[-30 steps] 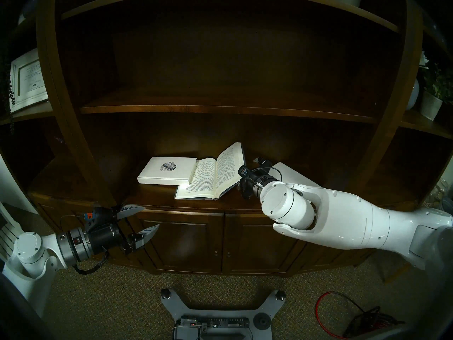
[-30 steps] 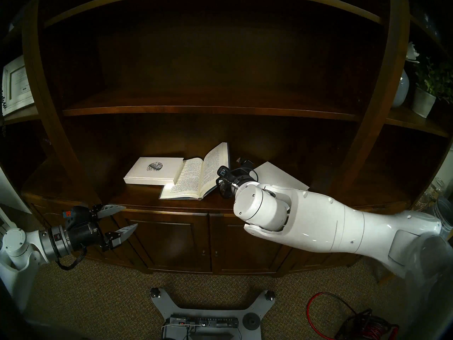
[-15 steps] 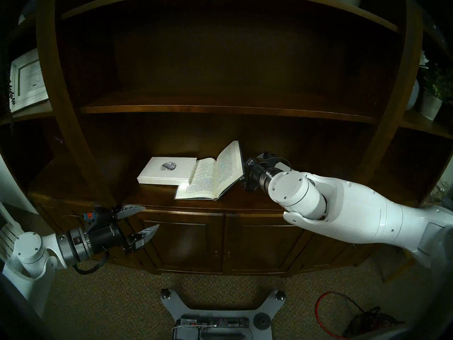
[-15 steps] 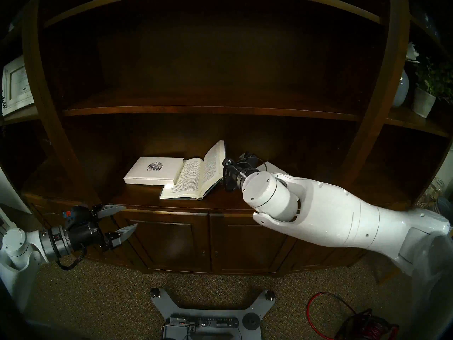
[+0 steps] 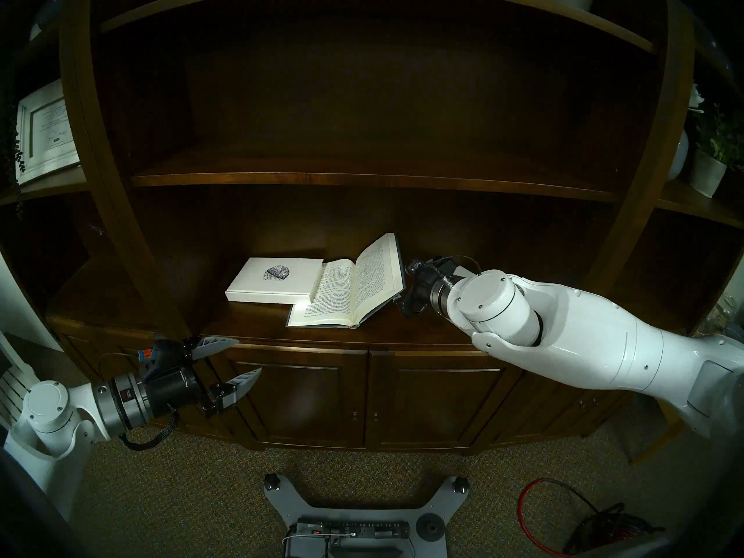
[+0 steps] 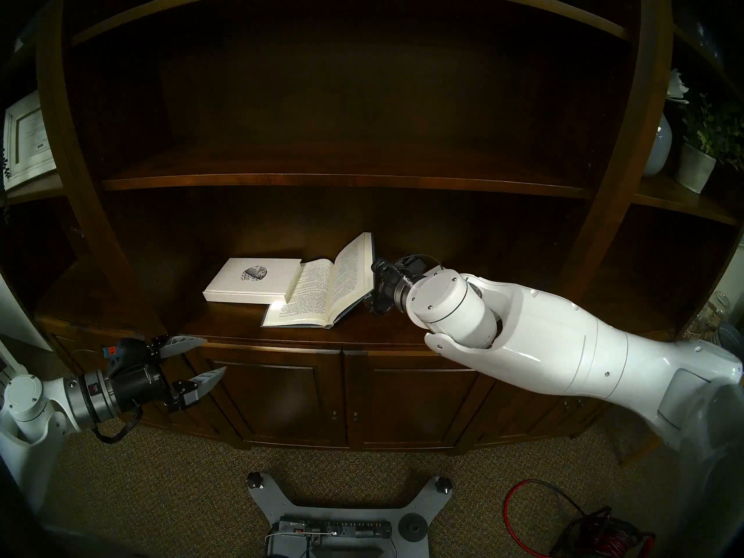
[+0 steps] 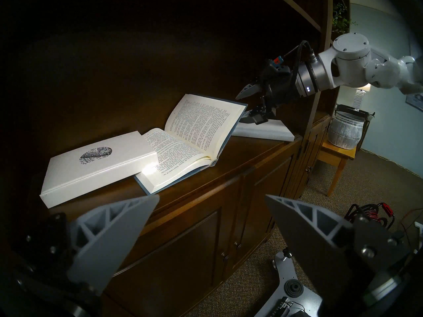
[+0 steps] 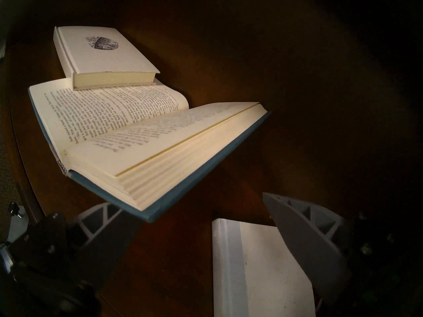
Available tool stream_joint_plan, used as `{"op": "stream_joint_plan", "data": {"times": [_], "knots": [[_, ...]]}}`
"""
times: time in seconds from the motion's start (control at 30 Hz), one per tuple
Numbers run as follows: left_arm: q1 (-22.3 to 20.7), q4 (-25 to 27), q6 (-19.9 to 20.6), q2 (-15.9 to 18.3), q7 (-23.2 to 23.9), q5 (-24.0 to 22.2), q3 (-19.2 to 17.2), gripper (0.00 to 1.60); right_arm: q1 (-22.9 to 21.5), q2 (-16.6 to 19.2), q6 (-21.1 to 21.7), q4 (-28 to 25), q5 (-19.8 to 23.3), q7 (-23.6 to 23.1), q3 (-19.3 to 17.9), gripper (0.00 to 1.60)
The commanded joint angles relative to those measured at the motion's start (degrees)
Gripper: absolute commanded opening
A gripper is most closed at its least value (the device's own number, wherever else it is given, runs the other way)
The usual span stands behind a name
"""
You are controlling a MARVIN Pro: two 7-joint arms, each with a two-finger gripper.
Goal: Close the books and align them horizontally on the shelf
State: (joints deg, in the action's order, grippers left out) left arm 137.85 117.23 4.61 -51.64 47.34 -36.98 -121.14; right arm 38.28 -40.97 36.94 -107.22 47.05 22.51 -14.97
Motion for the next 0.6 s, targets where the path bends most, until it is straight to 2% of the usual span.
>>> {"op": "stream_joint_plan", "data": {"times": [0.0, 0.57], "knots": [[-0.5, 0.9, -0.3, 0.0, 0.1, -0.4, -0.5, 1.60, -3.8, -3.1, -1.8, 1.2, -1.3, -1.4, -1.9, 1.60], [-0.5, 0.9, -0.3, 0.0, 0.1, -0.4, -0.5, 1.60, -7.1, -10.5, -3.4, 6.8, 0.0, -7.0, -4.0, 1.60]]}}
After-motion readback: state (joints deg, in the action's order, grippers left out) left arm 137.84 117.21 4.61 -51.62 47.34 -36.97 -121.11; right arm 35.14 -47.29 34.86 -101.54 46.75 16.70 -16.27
